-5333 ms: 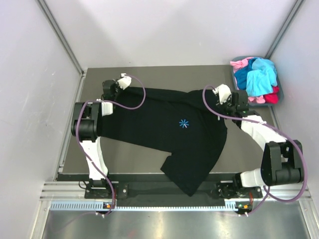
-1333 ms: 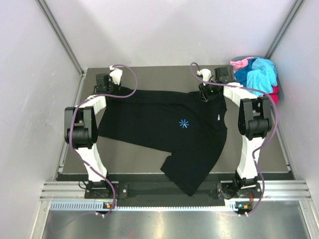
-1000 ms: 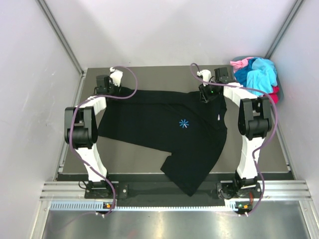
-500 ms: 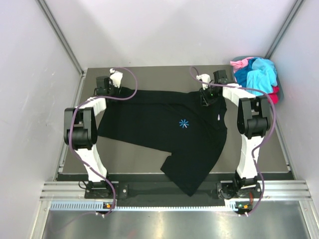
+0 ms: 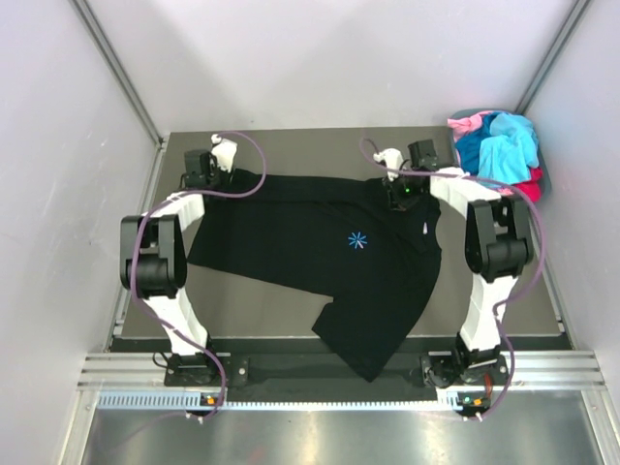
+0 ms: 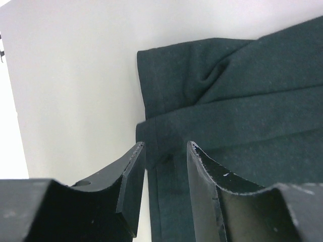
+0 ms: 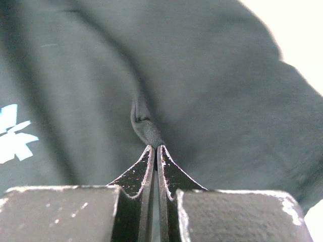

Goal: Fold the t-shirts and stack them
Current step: Fold the tshirt

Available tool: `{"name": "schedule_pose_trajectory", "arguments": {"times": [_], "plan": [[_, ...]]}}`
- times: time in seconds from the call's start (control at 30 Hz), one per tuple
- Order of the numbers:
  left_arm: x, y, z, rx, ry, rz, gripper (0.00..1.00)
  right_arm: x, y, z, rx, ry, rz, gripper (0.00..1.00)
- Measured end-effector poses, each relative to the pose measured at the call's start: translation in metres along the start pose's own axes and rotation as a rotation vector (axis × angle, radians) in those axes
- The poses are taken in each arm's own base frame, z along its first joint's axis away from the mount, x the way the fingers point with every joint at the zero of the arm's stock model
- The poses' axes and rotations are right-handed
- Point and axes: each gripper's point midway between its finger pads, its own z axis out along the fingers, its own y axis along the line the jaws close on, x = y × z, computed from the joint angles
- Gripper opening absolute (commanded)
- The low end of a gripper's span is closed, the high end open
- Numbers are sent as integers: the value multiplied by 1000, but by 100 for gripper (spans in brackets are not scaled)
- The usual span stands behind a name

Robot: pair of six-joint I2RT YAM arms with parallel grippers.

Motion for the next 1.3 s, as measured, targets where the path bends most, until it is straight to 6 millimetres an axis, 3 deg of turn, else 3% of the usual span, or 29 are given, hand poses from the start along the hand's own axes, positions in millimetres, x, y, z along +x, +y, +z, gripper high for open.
{"name": "schedule_pose_trajectory", "arguments": {"times": [0.17,0.2,0.23,0.33,0.43,0.5,0.7,0.9,0.97,1.03,1.17,1.3], "plan": [[-1,-1,-15,-3,-7,1,43,-25,60,-31,-13,-36,-159,2],[-1,-1,-18,-4,-9,2,44,-29,72,-35,-22,-46,-185,4],[-2,-1,-21,-5,-12,3,44,-32,85,-40,-33,-55,-209,16],[-3,0,-26,-11,-17,8,44,-29,126,-50,-89,-53,-267,30],[0,0,-27,-16,-10,10,45,-15,149,-52,-138,-15,-289,30],[3,1,-28,-22,-2,14,45,-10,151,-54,-144,6,-286,30],[5,6,-25,-43,17,35,51,-20,123,-62,-81,-18,-240,30],[-1,12,-5,-30,63,47,54,-41,35,-57,53,-80,-107,29],[1,14,3,-27,85,57,54,-32,5,-47,93,-68,-57,29],[7,16,9,-30,111,64,54,-17,-11,-38,112,-34,-20,29],[27,19,20,-35,177,73,54,5,-30,-20,123,20,25,29],[46,19,27,-26,231,64,54,9,-45,-8,128,32,46,29]]}}
